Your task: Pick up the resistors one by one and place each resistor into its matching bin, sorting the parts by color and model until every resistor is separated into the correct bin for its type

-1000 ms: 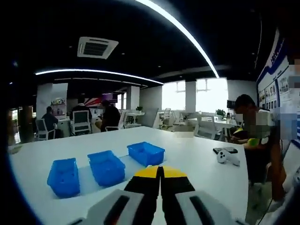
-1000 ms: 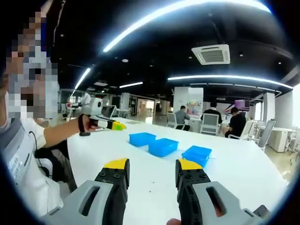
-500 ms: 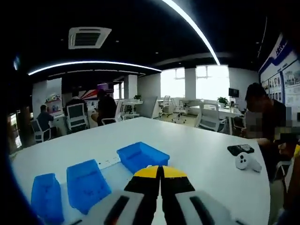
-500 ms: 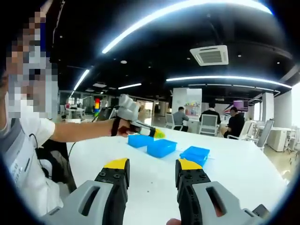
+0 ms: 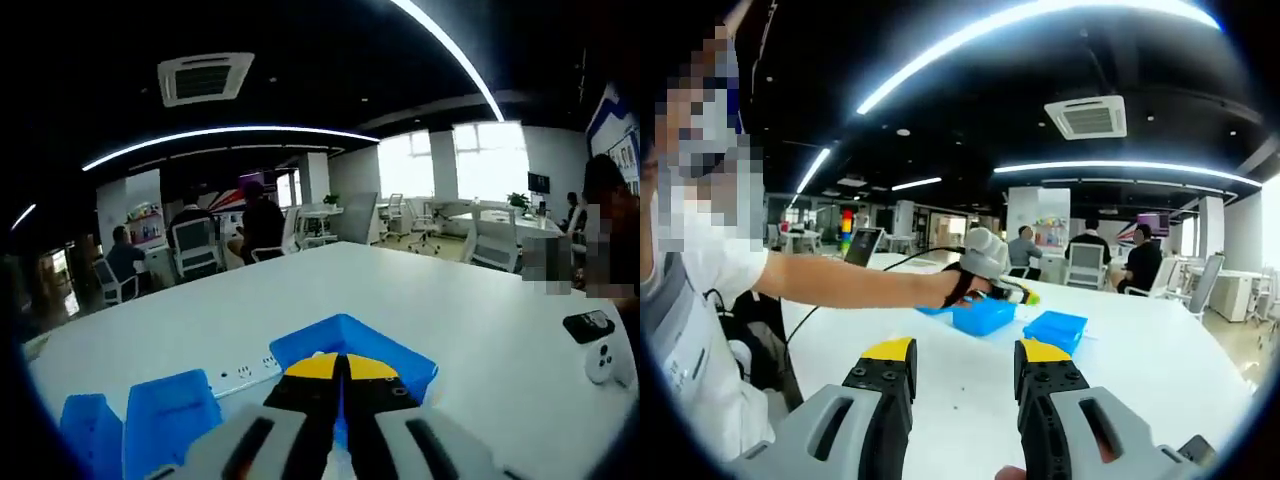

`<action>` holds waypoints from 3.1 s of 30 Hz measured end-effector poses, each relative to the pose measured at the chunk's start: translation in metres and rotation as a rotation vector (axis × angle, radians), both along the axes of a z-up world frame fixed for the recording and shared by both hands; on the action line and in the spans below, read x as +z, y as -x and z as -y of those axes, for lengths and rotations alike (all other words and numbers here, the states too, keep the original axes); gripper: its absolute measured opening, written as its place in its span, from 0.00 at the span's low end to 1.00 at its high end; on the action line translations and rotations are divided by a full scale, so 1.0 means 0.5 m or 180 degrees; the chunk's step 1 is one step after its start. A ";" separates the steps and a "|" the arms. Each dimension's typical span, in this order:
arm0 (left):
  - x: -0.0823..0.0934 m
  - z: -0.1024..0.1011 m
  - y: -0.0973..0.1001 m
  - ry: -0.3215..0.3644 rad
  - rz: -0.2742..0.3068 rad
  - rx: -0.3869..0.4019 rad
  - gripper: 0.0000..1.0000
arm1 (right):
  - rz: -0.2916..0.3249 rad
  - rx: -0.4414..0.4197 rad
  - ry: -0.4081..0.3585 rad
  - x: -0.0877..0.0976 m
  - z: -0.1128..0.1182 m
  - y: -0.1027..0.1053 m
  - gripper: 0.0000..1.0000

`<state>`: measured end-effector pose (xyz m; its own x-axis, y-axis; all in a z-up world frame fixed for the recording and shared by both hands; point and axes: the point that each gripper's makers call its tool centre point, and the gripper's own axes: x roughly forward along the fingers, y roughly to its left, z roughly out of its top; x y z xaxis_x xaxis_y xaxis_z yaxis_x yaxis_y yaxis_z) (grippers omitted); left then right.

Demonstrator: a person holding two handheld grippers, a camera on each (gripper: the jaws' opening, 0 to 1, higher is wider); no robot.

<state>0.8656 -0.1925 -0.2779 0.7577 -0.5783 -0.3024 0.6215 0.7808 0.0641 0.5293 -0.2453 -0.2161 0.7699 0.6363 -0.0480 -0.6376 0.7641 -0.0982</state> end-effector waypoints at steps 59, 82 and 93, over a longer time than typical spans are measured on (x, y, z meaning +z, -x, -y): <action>0.095 -0.439 0.543 0.0823 0.0302 -0.0675 0.49 | -0.0013 -0.0004 0.0041 0.021 -0.019 0.024 0.41; -0.133 -0.096 0.545 -0.1350 -0.1120 -0.2029 0.28 | 0.0062 -0.0065 -0.0003 0.029 -0.002 0.040 0.41; -0.210 -0.043 0.540 -0.1575 -0.1709 -0.1844 0.20 | 0.0096 -0.0115 0.0036 0.030 0.005 0.041 0.41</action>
<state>0.5956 -0.1710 -0.3827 0.0783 -0.5343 -0.8417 0.9484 0.3002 -0.1023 0.5087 -0.2480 -0.2009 0.7936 0.6076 -0.0313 -0.6062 0.7853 -0.1258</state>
